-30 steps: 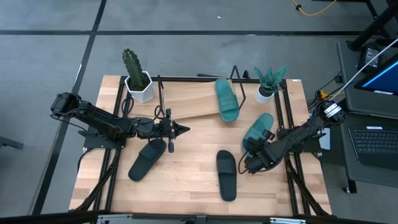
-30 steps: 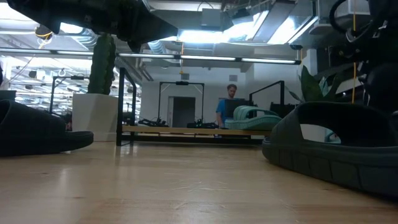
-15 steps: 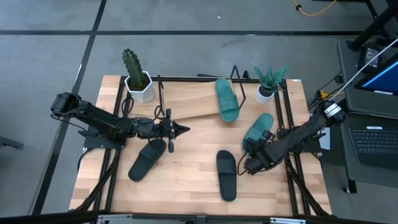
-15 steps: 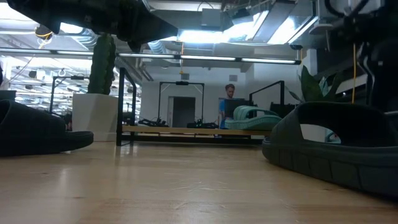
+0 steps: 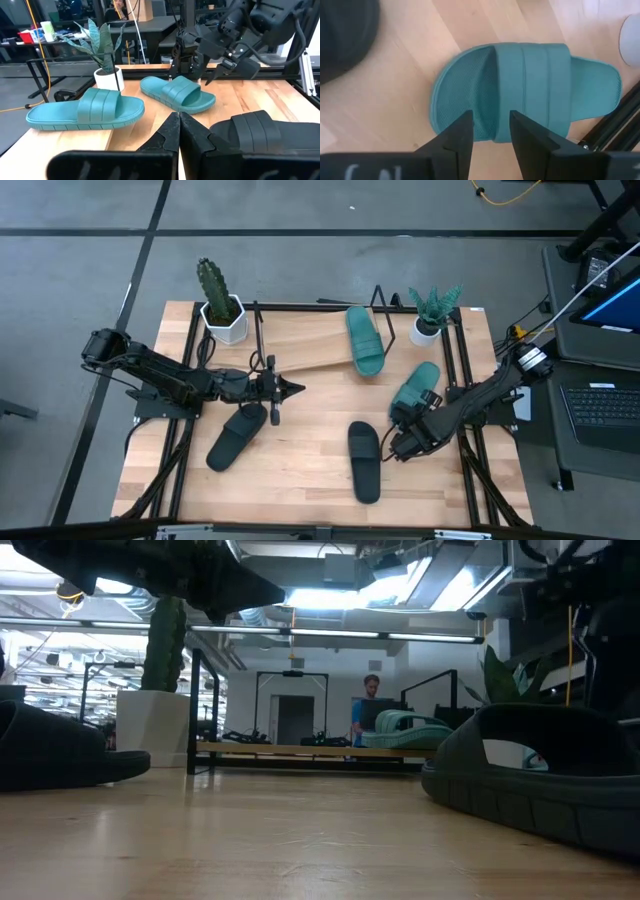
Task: Pick and place slides into the shelf
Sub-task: Put the green slide on the shelf
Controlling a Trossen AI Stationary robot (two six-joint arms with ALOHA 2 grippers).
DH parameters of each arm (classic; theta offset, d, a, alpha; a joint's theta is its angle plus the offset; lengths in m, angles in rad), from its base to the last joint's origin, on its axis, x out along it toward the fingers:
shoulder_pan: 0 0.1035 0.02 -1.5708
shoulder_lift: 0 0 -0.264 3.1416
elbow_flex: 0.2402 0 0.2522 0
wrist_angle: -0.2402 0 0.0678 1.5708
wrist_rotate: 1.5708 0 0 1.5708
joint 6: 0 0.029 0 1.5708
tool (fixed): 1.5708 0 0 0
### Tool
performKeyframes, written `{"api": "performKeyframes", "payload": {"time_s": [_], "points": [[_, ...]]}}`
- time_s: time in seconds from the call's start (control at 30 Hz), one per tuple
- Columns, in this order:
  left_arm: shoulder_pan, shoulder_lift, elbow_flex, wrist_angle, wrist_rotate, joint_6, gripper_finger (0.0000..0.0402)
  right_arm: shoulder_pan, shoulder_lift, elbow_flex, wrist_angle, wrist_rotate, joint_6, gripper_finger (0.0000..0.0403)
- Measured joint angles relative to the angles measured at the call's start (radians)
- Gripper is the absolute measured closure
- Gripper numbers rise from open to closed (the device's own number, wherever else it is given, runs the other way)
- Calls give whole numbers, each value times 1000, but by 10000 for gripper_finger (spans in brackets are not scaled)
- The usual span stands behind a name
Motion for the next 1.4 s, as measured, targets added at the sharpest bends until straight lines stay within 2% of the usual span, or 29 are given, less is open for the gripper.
{"api": "performKeyframes", "payload": {"time_s": [0.17,0.43,0.67,0.87,1.4], "points": [[0,0,0,0,0,0,401,0,63,-9,-3,2,-1,274],[0,0,0,1,0,-7,401,0,182,-10,-27,120,-4,274],[0,0,0,2,0,-8,401,0,246,-10,-52,121,-17,274],[0,0,0,2,0,-8,401,0,267,-10,-125,131,41,274],[0,0,0,2,0,0,401,0,268,-10,-78,111,20,274]]}}
